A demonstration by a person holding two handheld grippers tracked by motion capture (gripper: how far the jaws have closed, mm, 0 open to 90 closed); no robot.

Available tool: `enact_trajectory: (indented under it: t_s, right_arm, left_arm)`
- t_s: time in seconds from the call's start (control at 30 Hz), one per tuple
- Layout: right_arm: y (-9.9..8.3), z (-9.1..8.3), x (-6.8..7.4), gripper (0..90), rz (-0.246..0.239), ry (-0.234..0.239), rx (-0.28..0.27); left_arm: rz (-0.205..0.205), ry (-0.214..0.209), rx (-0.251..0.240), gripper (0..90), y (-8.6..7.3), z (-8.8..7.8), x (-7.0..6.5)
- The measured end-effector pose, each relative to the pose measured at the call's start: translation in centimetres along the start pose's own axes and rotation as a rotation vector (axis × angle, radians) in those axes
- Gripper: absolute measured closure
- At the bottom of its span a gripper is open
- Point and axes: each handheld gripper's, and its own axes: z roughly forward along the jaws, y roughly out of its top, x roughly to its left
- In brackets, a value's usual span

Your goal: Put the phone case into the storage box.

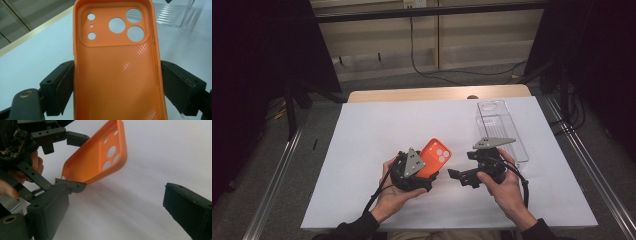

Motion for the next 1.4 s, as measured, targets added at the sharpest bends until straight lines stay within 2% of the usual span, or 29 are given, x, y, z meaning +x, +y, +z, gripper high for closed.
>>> enact_trajectory:
  t_s: [0.07,0.13,0.23,0.3,0.33,0.37,0.47,0.53,0.6,0.67,0.73,0.9,1.03,1.13,1.3,1.4]
  right_arm:
    - [0.1,0.1,0.0,5.9,-0.006,-0.001,0.008]
    - [0.2,0.1,0.1,6.4,-0.001,-0.022,0.014]
    - [0.5,0.1,0.3,11.6,0.000,-0.014,0.030]
    - [0.7,0.3,0.5,4.9,0.023,-0.031,0.033]
    - [0.9,0.4,0.5,5.4,0.034,-0.048,0.041]
    - [1.0,0.6,0.5,7.8,0.043,-0.062,0.047]
    - [1.3,0.8,0.4,18.0,0.049,-0.053,0.063]
    - [1.5,0.9,0.4,23.8,0.045,-0.050,0.060]
    - [1.6,0.9,0.6,27.6,0.042,-0.072,0.060]
    - [1.7,1.0,0.8,35.1,0.063,-0.098,0.068]
    - [1.8,1.0,0.7,39.0,0.097,-0.088,0.069]
    - [2.3,1.3,0.4,45.7,0.159,-0.077,0.100]
    - [2.7,1.6,0.4,48.9,0.175,-0.076,0.119]
    - [2.9,1.8,0.4,55.1,0.185,-0.068,0.129]
    - [3.1,1.9,0.2,63.8,0.199,-0.056,0.123]
    - [3.2,2.0,0.1,65.9,0.215,-0.044,0.127]
  left_arm:
    - [-0.007,0.001,-0.004,16.2,0.0,0.1,-0.1]
    - [-0.009,0.004,-0.002,16.2,0.0,0.1,-0.2]
    - [-0.011,0.006,-0.001,16.2,0.0,0.2,-0.3]
    - [-0.011,0.010,-0.005,16.2,0.0,0.3,-0.4]
    - [-0.007,0.014,-0.004,16.2,0.0,0.3,-0.4]
    - [-0.007,0.014,-0.006,16.1,0.0,0.3,-0.5]
    - [0.012,0.029,-0.014,16.2,0.1,0.1,-0.6]
    - [0.009,0.037,-0.020,16.2,0.0,0.2,-0.6]
    - [0.012,0.043,-0.016,16.2,0.0,0.2,-0.6]
    - [0.014,0.041,-0.014,16.2,0.0,0.2,-0.6]
    - [0.023,0.044,-0.014,16.2,0.0,0.3,-0.7]
    - [0.032,0.045,-0.013,16.2,0.0,0.3,-0.9]
    - [0.033,0.049,-0.009,16.1,0.0,0.4,-0.9]
    - [0.032,0.056,-0.014,16.2,0.0,0.4,-0.9]
    - [0.030,0.061,-0.015,16.2,0.0,0.4,-0.9]
    - [0.031,0.064,-0.017,16.1,0.0,0.4,-0.9]
